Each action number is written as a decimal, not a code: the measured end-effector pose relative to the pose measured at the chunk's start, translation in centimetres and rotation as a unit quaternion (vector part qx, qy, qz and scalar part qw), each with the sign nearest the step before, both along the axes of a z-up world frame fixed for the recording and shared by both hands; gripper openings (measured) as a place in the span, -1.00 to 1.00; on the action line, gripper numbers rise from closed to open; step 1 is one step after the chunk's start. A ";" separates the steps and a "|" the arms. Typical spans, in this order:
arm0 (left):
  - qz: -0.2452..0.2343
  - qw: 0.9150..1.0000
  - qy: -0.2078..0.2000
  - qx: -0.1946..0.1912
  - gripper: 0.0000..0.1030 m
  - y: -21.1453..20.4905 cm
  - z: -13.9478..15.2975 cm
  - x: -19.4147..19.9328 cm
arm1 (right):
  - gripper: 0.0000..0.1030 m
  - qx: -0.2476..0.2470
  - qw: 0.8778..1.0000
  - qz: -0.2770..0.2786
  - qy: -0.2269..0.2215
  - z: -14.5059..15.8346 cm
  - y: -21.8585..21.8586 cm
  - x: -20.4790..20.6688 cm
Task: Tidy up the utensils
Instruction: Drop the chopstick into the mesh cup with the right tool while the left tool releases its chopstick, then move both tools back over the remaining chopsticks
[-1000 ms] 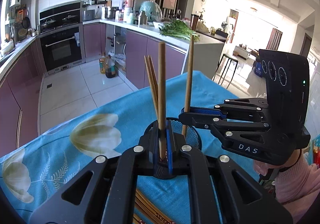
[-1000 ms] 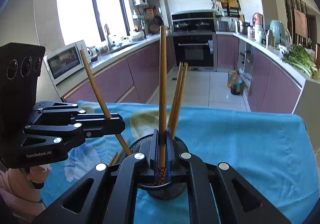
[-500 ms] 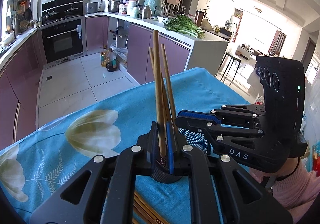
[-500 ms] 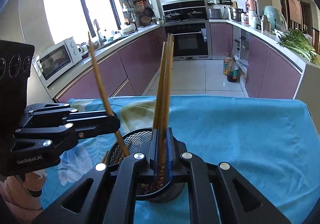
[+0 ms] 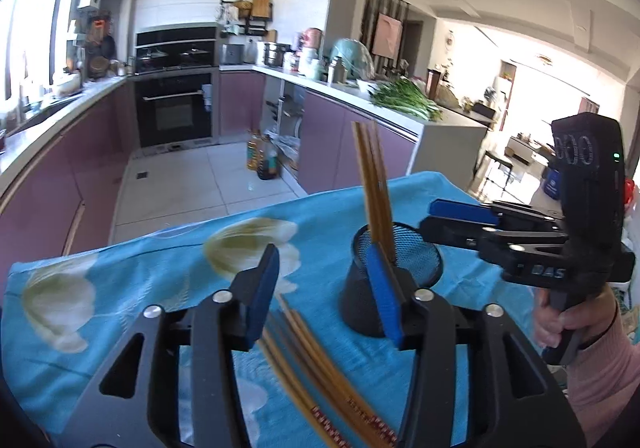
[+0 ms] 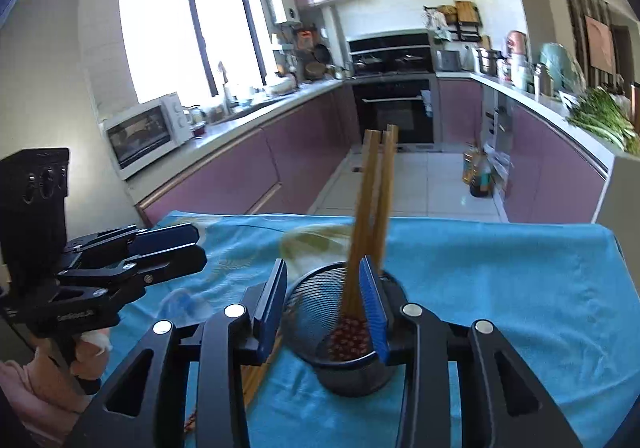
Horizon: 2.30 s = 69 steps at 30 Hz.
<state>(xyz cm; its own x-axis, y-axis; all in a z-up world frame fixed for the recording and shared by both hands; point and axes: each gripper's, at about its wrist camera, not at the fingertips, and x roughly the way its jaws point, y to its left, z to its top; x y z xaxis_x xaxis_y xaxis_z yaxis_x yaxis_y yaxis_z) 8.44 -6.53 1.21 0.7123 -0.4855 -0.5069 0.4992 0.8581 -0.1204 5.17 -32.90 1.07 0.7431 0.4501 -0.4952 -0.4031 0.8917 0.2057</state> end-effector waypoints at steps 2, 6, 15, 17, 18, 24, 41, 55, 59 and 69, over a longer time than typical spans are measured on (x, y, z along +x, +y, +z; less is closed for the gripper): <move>0.019 1.000 0.002 0.001 -0.03 1.3 -0.6 -0.8 | -0.22 -0.003 1.000 0.022 -0.006 -0.1 1.0 -1.1; 0.051 0.998 0.010 0.023 0.15 3.0 -2.3 -2.0 | -0.17 -0.010 0.998 0.055 0.005 -1.1 2.9 -2.4; 0.075 0.992 0.081 0.056 0.24 4.4 -8.2 -2.6 | -0.16 -0.030 0.992 0.087 0.082 -6.0 5.9 -2.5; 0.077 0.991 0.092 0.065 0.24 4.4 -9.0 -2.8 | -0.16 -0.032 0.991 0.087 0.095 -6.9 6.3 -2.5; 0.075 0.990 0.098 0.068 0.24 4.4 -9.4 -2.8 | -0.16 -0.032 0.991 0.087 0.101 -7.2 6.4 -2.4; 0.070 0.987 0.124 0.080 0.22 4.0 -11.0 -2.8 | -0.16 -0.038 0.988 0.081 0.123 -8.5 6.8 -2.3; 0.056 0.984 0.143 0.093 0.21 2.6 -12.2 -2.0 | -0.21 -0.053 0.986 0.048 0.148 -10.3 5.8 -1.8; 0.056 0.982 0.155 0.096 0.18 2.5 -13.0 -1.4 | -0.28 -0.065 0.986 0.039 0.148 -10.4 5.6 -1.6; 0.055 0.981 0.155 0.099 0.18 2.3 -13.0 -1.2 | -0.28 -0.076 0.986 0.038 0.144 -10.3 5.9 -1.7; 0.056 0.981 0.155 0.106 0.13 2.3 -13.1 -1.2 | -0.32 -0.093 0.985 0.030 0.145 -10.4 5.8 -1.6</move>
